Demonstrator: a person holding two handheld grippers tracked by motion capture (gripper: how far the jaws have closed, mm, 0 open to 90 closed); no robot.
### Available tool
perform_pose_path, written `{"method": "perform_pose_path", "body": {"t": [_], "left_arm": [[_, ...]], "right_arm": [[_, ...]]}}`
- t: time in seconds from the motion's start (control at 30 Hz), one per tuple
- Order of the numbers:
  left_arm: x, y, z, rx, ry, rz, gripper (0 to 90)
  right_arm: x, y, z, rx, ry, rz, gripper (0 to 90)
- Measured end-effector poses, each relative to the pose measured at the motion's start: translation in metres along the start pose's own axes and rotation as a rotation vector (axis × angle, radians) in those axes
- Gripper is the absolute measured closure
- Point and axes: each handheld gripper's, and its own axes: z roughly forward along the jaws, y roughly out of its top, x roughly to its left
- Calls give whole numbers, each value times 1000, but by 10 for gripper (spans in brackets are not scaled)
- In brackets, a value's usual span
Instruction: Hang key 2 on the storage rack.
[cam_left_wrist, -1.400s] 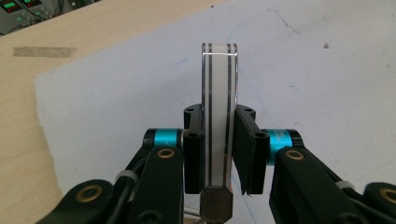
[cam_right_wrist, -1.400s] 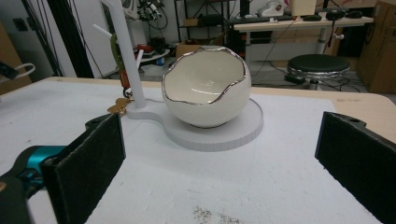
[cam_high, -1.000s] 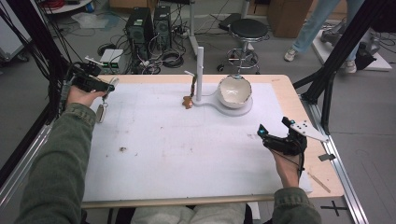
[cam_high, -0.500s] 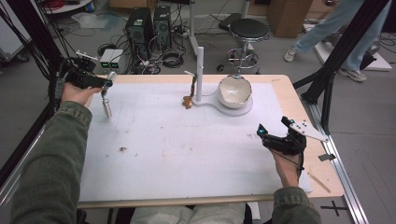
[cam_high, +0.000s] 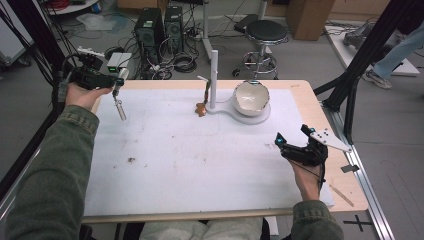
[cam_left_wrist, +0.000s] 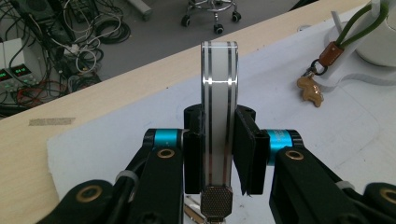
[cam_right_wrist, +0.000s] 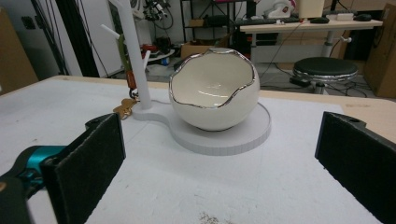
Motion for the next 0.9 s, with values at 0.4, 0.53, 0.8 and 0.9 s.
{"method": "perform_pose_path", "body": {"t": [0.4,0.53,0.8,0.9], "left_arm": [[-7,5,-9,-45,-51,-10,746],[-16,15,-12,-44,-59,22,745],[-41,35,-19,-72,-97,81,746],[-48,40,-20,-87,-107,95,745]], "right_arm": [[2,0,2,5,1,-2,5],[2,0,2,5,3,-6,6],[0,0,1,-1,-1,4,5],[0,0,0,-4,-3,5,5]]}}
